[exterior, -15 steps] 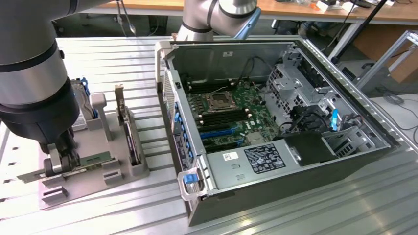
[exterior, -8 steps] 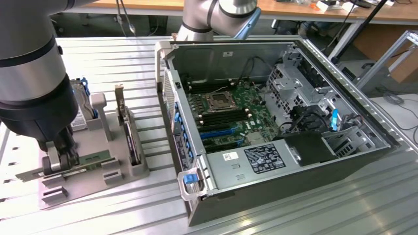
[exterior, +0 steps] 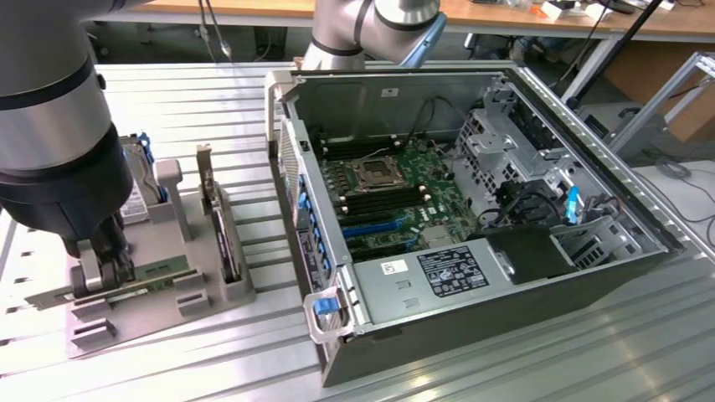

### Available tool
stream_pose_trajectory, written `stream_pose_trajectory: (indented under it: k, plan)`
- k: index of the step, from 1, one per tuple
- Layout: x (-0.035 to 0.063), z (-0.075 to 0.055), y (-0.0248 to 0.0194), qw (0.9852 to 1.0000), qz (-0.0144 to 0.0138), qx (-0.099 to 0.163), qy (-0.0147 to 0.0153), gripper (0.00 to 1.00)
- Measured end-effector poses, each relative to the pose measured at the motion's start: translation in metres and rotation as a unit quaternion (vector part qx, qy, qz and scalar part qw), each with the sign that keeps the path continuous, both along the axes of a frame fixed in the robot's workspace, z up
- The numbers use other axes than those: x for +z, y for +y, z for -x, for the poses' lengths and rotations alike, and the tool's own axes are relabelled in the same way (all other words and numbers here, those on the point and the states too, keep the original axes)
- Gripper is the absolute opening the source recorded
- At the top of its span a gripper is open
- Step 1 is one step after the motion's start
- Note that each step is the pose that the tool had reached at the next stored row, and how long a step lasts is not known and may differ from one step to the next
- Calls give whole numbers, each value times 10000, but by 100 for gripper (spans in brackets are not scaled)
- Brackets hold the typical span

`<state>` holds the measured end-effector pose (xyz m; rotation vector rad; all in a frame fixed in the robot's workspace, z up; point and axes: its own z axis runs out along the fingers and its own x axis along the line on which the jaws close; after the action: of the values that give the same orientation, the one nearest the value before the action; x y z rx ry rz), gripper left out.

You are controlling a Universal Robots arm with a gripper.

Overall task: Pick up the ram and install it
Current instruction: 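Pick up the ram and move it above insertion slot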

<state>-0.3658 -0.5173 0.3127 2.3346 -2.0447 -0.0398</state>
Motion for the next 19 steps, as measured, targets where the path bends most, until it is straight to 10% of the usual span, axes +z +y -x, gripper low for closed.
stream_pose_trajectory:
  k: [19]
  plan:
    - [98, 0, 0, 10000, 6, 0, 0, 12]
